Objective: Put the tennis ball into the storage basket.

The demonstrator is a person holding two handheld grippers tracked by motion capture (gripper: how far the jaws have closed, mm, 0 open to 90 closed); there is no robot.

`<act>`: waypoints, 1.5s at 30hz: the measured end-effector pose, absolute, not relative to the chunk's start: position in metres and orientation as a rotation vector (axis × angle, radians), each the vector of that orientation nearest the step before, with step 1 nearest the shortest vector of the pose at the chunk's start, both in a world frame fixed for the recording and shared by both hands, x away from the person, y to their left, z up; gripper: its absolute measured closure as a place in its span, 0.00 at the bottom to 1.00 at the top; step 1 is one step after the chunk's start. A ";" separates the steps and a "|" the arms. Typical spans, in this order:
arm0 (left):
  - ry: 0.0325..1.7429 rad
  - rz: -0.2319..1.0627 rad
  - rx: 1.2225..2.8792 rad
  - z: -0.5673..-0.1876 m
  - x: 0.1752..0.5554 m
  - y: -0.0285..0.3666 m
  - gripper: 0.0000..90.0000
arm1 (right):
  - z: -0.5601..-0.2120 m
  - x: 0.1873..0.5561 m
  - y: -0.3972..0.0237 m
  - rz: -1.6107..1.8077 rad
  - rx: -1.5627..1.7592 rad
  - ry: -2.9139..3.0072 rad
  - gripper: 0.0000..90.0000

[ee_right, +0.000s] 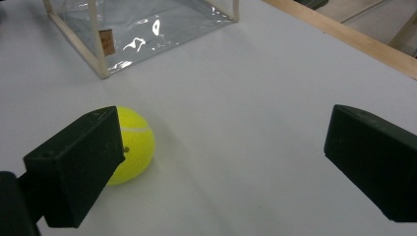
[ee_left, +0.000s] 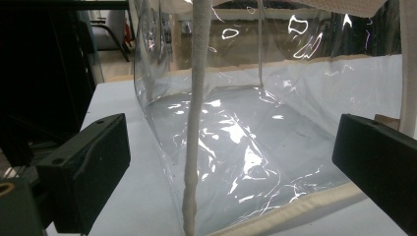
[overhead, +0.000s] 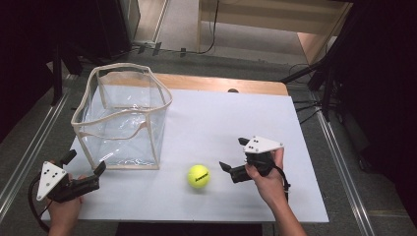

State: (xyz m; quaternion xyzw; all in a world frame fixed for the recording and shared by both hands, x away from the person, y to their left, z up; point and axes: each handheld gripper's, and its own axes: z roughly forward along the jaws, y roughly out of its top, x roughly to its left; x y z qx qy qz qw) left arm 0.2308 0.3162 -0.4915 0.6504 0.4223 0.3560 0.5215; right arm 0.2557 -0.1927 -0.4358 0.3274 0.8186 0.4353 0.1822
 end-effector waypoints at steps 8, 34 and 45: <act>1.034 0.898 1.502 -0.486 0.228 0.317 0.11 | -0.439 0.264 -0.165 1.216 0.873 2.405 0.00; 0.988 0.818 1.484 -0.487 0.228 0.327 0.12 | -0.459 0.280 -0.114 1.090 0.779 2.654 0.01; 0.986 0.820 1.494 -0.488 0.227 0.327 0.12 | -0.469 0.281 -0.102 1.007 0.770 2.749 0.01</act>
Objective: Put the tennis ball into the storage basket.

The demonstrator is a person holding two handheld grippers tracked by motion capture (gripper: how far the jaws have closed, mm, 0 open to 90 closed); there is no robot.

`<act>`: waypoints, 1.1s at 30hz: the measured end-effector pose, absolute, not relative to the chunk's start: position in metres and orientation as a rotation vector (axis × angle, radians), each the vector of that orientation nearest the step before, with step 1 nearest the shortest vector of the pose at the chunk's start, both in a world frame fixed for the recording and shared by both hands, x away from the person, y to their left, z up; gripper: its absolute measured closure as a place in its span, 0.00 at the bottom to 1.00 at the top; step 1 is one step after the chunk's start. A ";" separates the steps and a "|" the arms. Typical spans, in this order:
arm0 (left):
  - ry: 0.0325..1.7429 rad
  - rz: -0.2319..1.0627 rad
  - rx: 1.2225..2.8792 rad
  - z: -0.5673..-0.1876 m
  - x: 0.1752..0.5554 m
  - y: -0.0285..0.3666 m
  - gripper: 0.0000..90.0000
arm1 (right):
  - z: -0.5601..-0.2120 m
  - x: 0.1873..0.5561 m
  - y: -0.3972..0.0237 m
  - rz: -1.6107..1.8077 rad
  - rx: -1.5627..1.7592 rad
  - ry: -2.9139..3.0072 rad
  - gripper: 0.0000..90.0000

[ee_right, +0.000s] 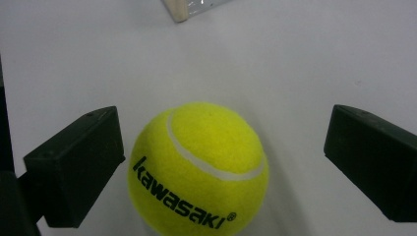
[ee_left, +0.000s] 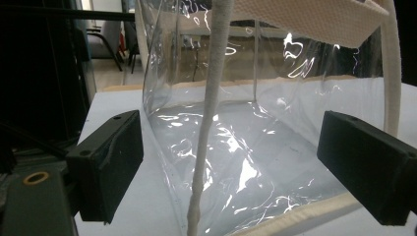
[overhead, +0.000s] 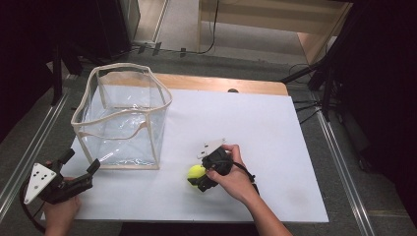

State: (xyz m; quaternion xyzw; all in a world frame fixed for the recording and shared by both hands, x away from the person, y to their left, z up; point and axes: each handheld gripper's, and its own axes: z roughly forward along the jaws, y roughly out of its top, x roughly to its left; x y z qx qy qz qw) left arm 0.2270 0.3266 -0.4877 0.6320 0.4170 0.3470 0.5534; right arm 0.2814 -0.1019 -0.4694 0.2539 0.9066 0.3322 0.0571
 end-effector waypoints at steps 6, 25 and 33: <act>0.988 0.805 1.492 -0.488 0.228 0.327 0.12 | -0.474 0.280 -0.099 0.975 0.756 2.796 0.01; 0.959 0.807 1.510 -0.488 0.225 0.326 0.12 | -0.491 0.278 -0.092 0.852 0.747 2.885 0.23; 0.964 0.808 1.500 -0.488 0.227 0.326 0.12 | -0.488 0.276 -0.092 0.805 0.736 2.896 0.25</act>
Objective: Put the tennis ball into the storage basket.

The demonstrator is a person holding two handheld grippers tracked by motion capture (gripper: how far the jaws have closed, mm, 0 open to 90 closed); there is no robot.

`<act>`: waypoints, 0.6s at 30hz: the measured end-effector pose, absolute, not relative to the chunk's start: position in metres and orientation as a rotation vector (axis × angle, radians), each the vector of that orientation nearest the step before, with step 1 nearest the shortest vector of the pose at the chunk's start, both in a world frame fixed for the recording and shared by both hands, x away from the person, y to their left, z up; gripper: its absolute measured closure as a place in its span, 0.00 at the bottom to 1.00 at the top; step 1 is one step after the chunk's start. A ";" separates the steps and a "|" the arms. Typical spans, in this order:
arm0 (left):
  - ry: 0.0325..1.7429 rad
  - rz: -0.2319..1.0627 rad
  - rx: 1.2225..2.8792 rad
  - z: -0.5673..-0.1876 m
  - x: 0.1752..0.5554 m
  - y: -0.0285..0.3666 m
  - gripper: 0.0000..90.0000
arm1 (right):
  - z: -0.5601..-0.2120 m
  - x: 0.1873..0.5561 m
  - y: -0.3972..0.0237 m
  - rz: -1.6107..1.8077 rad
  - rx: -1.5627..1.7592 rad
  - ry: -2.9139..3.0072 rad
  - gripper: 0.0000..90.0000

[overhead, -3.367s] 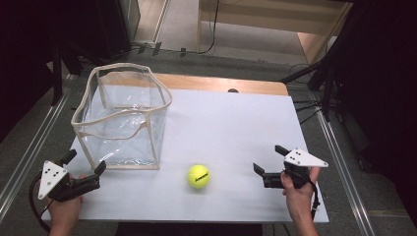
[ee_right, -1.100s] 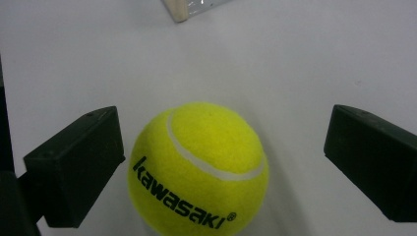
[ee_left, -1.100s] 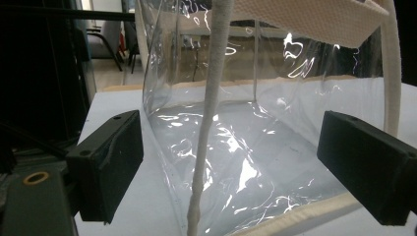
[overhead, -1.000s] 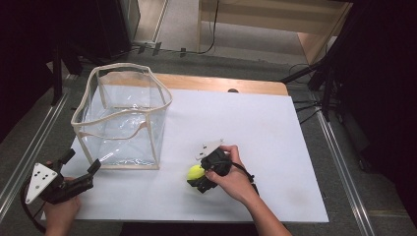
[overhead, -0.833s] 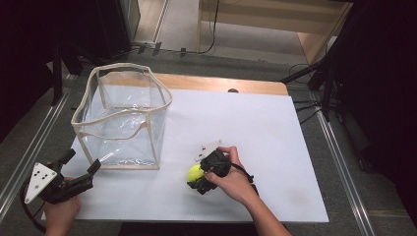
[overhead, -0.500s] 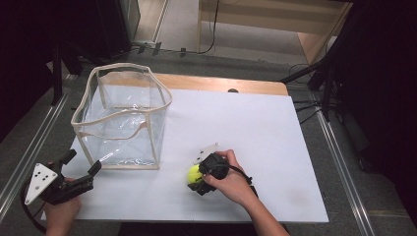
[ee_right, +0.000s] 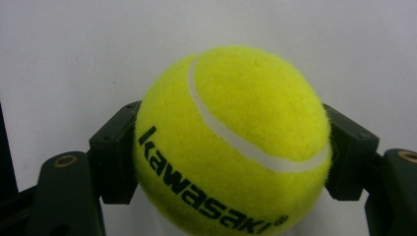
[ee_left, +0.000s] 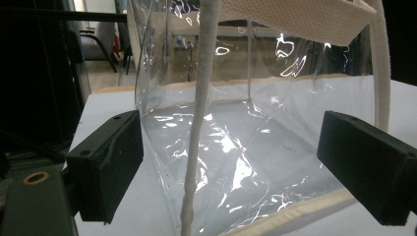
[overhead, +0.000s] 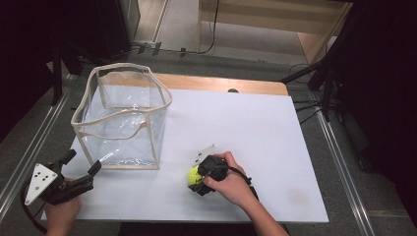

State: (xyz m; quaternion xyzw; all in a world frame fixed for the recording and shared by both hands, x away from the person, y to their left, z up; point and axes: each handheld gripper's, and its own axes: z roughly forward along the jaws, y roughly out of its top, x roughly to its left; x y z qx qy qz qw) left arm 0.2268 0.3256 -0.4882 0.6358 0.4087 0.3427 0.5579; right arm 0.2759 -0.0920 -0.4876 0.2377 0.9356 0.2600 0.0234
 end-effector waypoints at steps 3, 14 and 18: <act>0.969 0.806 1.507 -0.488 0.228 0.325 0.12 | -0.488 0.276 -0.094 0.821 0.724 2.895 0.25; 0.975 0.801 1.497 -0.488 0.228 0.326 0.12 | -0.475 0.286 -0.103 0.861 0.775 2.889 0.26; 0.973 0.808 1.510 -0.488 0.229 0.325 0.12 | -0.470 0.293 -0.096 0.878 0.787 2.888 0.26</act>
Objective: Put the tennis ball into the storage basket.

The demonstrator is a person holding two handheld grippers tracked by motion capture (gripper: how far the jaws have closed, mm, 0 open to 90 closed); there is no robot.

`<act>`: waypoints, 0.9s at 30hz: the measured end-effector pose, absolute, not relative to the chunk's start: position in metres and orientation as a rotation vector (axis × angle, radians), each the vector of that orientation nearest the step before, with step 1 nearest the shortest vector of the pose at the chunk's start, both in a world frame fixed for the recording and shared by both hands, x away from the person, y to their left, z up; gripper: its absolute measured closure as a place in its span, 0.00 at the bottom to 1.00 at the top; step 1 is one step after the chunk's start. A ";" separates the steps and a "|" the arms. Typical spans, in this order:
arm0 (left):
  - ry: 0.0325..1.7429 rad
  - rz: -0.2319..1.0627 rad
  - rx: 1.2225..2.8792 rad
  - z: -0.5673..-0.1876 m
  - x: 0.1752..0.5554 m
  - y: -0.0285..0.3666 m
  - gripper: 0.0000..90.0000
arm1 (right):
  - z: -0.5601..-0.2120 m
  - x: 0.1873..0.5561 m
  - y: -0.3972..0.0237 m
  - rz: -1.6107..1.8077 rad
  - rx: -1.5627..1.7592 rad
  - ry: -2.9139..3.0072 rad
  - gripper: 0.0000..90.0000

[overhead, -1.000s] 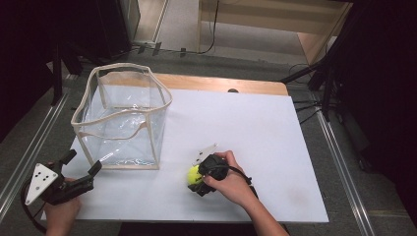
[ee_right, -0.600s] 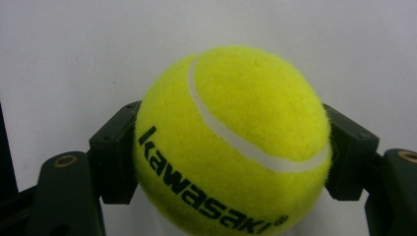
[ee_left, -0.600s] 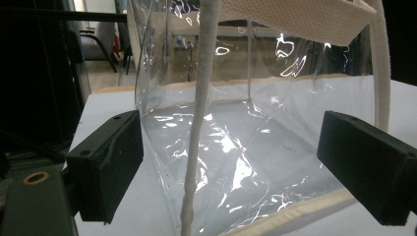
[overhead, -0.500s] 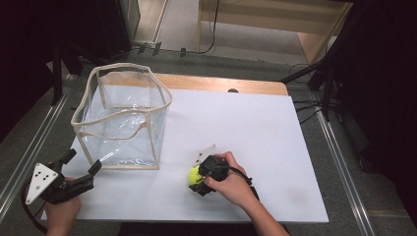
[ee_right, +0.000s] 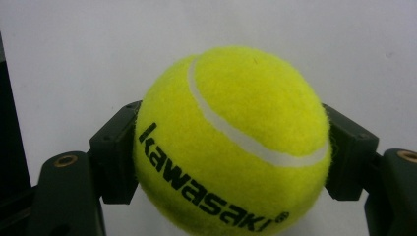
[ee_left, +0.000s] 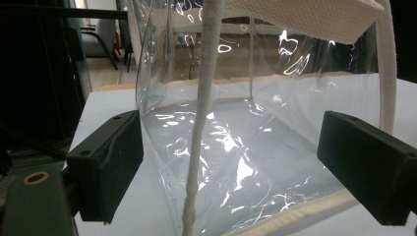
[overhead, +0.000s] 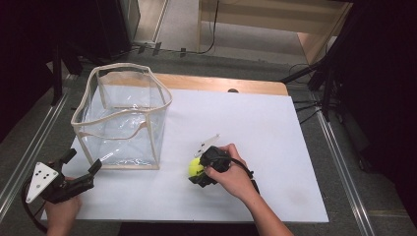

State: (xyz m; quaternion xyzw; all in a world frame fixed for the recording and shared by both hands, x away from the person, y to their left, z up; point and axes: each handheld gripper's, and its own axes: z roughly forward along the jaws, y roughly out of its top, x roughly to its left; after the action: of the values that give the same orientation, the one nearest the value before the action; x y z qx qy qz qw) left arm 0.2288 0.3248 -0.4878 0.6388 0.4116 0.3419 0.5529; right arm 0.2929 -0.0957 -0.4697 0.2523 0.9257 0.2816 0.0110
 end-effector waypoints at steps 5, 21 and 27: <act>0.971 0.808 1.507 -0.488 0.228 0.325 0.12 | -0.468 0.299 -0.083 0.862 0.782 2.891 0.26; 0.975 0.798 1.500 -0.488 0.228 0.326 0.12 | -0.464 0.313 -0.057 0.898 0.739 2.931 0.25; 0.977 0.788 1.495 -0.488 0.229 0.328 0.12 | -0.454 0.319 -0.048 0.916 0.743 2.928 0.26</act>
State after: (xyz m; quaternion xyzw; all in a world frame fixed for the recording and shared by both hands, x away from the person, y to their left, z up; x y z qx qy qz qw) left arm 0.2287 0.3276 -0.4880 0.6345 0.4145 0.3345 0.5601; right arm 0.3191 -0.0482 -0.4543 0.2353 0.9275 0.2903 -0.0076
